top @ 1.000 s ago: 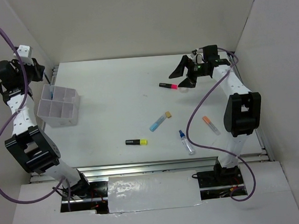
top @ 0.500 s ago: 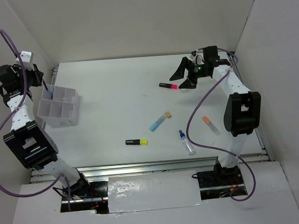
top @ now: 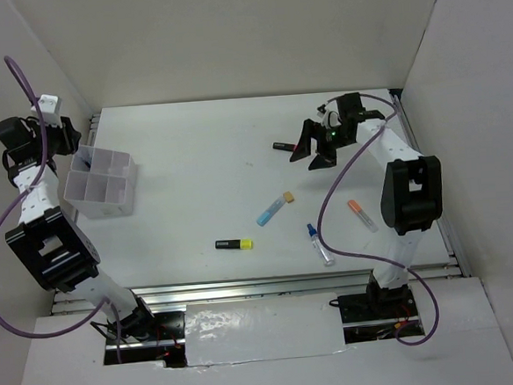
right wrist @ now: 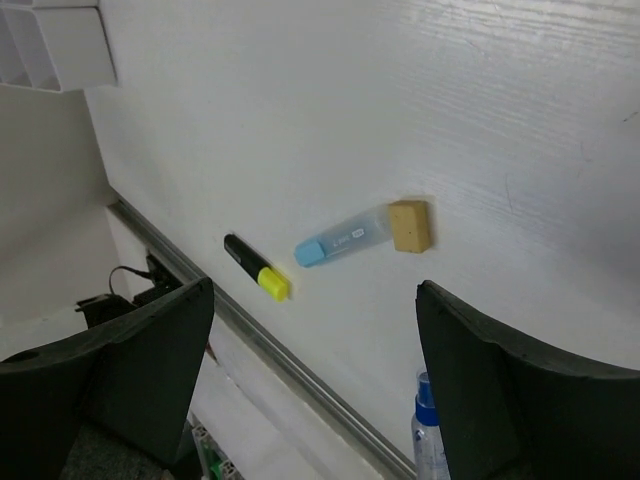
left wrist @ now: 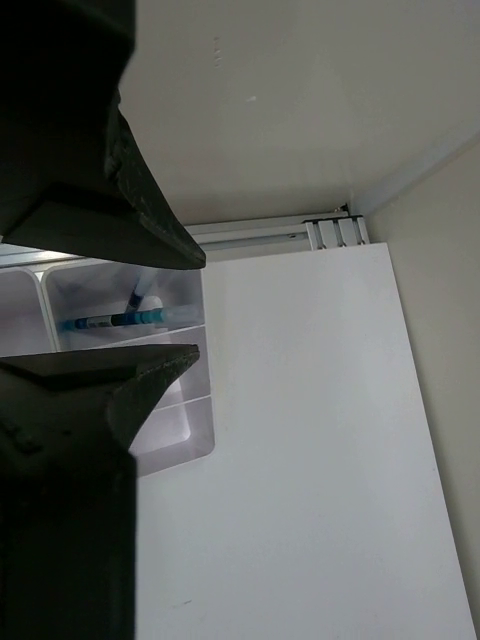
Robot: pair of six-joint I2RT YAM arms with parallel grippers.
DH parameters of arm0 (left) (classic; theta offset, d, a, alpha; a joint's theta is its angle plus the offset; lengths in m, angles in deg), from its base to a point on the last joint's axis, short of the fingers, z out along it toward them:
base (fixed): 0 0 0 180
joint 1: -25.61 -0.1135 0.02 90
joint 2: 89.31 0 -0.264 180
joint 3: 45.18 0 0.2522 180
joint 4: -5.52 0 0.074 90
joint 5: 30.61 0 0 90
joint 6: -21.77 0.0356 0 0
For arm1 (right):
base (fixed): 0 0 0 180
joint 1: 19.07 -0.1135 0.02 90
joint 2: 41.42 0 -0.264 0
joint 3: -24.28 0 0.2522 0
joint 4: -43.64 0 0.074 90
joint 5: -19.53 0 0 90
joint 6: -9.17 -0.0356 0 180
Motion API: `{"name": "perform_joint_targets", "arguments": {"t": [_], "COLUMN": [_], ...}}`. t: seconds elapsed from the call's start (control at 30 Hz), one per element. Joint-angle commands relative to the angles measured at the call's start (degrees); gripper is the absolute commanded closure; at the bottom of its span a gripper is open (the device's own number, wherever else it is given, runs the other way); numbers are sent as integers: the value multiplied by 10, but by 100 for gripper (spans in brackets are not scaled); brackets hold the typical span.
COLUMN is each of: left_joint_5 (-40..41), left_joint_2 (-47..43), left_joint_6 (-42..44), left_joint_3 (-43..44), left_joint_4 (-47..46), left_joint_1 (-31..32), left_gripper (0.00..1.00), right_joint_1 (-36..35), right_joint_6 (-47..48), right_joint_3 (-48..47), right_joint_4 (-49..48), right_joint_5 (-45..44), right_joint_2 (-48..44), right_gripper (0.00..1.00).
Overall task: Sort the stationery into containers
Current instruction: Place the stationery into the container
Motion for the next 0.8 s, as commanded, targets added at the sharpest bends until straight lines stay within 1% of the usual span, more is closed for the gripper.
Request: {"name": "perform_joint_targets", "arguments": {"t": [0.0, 0.1, 0.17, 0.23, 0.27, 0.3, 0.33, 0.37, 0.4, 0.43, 0.47, 0.53, 0.57, 0.63, 0.67, 0.7, 0.77], "left_joint_5": [-27, -39, -50, -55, -54, -49, -42, -36, -24, -15, -3, 26, 33, 43, 39, 33, 26], "left_joint_2": [-13, -29, -42, -52, -57, -61, -79, -88, -96, -116, -126, -158, -167, -196, -204, -212, -235], "left_joint_6": [0, -17, -23, -12, -6, 1, 14, 24, 38, 51, 76, 101, 101, 97, 90, 85, 51], "left_joint_3": [4, 14, 41, 62, 77, 81, 80, 74, 70, 62, 44, 22, -3, -42, -58, -73, -121], "left_joint_4": [-19, -27, -1, 44, 63, 102, 118, 133, 168, 184, 200, 240, 248, 272, 278, 281, 267], "left_joint_1": [-7, -7, -2, 17, 24, 41, 53, 64, 91, 108, 146, 186, 229, 272, 309, 321, 380], "left_gripper": [52, 52, 52, 52, 50, 47, 41, 40, 39, 35, 32, 31, 30, 29, 29, 29, 29], "right_joint_1": [-10, -8, -6, -7, -6, -7, -10, -12, -15, -17, -22, -24, -24, -24, -27, -31, -42], "right_joint_6": [32, 50, 66, 85, 90, 100, 106, 112, 122, 127, 132, 142, 145, 165, 169, 183, 195], "right_joint_3": [11, 9, 9, 14, 16, 26, 31, 37, 52, 60, 74, 85, 98, 110, 128, 136, 157], "right_joint_4": [16, 32, 39, 47, 48, 50, 50, 50, 49, 48, 48, 50, 50, 54, 54, 54, 52], "right_joint_5": [-28, -50, -75, -89, -97, -112, -120, -127, -142, -152, -162, -184, -187, -196, -197, -199, -207], "right_joint_2": [-47, -59, -68, -84, -90, -103, -109, -116, -129, -137, -149, -159, -166, -183, -194, -201, -215], "right_gripper": [13, 14, 15, 15, 15, 15, 16, 16, 16, 16, 16, 16, 16, 16, 16, 16, 16]}}
